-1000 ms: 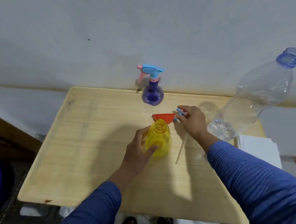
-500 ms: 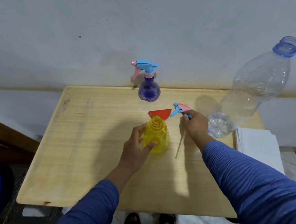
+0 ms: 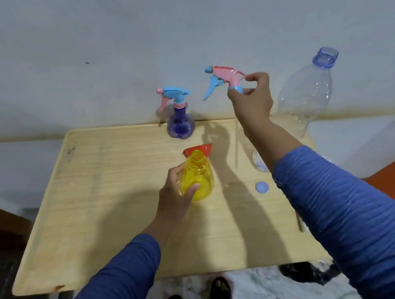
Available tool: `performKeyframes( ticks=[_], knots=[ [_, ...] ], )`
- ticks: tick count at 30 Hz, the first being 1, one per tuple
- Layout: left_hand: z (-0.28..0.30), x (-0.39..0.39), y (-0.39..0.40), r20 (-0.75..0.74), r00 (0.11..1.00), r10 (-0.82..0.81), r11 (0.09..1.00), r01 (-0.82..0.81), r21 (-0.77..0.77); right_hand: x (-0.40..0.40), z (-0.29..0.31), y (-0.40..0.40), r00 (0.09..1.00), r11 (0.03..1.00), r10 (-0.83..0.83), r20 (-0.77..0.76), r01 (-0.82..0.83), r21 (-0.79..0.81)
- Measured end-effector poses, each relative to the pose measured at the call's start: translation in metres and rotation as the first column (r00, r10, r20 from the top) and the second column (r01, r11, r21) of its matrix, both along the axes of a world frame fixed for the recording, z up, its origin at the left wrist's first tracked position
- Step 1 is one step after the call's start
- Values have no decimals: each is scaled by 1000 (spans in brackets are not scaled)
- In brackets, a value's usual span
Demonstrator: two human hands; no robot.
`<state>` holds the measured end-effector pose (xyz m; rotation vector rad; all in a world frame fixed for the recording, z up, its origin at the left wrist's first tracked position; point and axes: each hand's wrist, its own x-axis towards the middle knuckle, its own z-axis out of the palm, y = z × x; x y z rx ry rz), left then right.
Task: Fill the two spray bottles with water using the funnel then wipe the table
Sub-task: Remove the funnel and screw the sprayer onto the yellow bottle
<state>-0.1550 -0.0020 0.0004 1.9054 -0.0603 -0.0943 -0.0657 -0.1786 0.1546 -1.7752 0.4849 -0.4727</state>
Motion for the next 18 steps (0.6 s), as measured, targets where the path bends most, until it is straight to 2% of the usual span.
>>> performKeyframes(
  ticks=[3,6,13,18],
  knots=[
    [-2,1,-1,-31,999,8,997,-10,-77,-4,33,11,997,986,60,52,-67,152],
    [-4,2,1,-15,1000,-19,997,18,-80,-10,44,22,992,972,75,102,-96,217],
    [-13,6,4,11,1000,-28,999,29,-19,-18,48,35,989,967,27,148,-64,246],
    [-15,7,4,31,999,-29,999,30,-26,-26,42,43,986,983,25,162,-53,173]
  ],
)
